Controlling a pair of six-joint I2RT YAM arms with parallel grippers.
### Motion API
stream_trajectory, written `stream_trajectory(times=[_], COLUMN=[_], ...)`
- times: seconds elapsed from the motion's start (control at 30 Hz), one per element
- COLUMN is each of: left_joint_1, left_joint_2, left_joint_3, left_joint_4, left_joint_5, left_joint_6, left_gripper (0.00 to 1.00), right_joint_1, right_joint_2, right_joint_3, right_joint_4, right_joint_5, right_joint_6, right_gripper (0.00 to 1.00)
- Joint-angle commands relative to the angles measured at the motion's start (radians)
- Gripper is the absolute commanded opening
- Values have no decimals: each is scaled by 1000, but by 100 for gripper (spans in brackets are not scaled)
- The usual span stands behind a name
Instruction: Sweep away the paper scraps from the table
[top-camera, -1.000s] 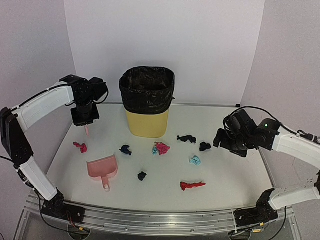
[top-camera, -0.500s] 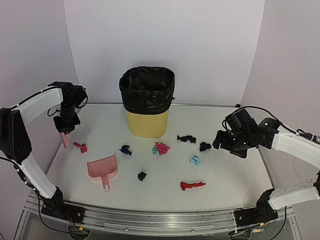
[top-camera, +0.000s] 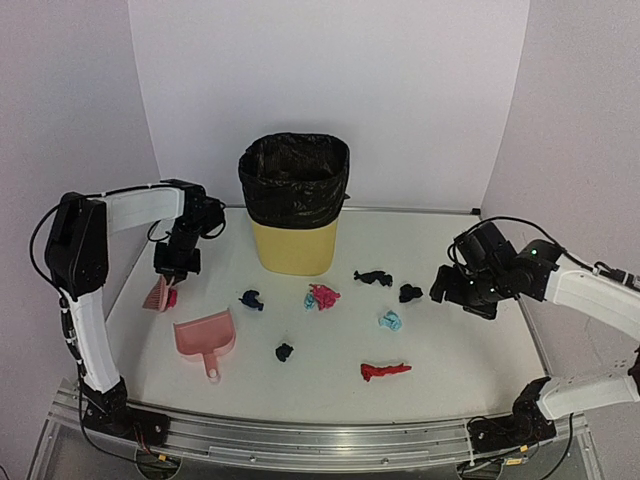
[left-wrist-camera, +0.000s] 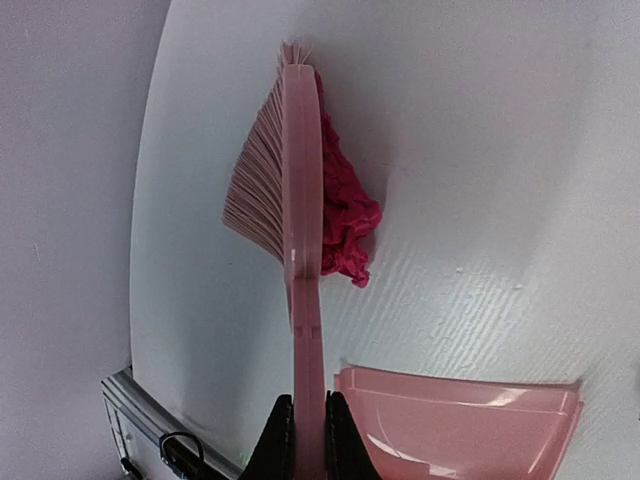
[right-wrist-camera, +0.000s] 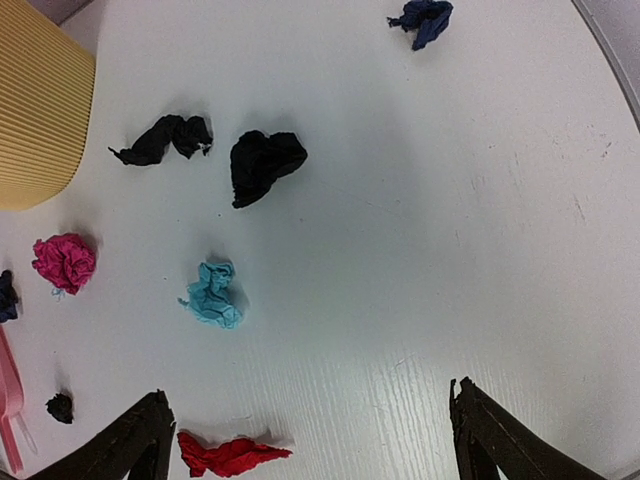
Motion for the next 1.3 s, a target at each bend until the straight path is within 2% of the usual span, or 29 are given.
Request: stream_trajectory(times=[0.0,0.2,0.63,1.27], left_joint_1=[-82,-162,-324,-516], left_joint_2=[105,160,230,260], left_joint_3=[108,155,386,482], left_joint_4=[44,14,-3,-86], left_joint_5=[108,114,142,146], left_joint_6=[99,122,188,166], left_gripper=[0,0,0,0], right_joint_1=[-7,-8,-9,-9], right_joint_2=[-70,-128,-148,-190], right_joint_3=[-27,-57,-81,-111], right_joint_4=[-12,-13,-12,-13], right_joint_5=[44,82,104,110], right_joint_6=[1,5,26,38], right_gripper=[92,92,91,91])
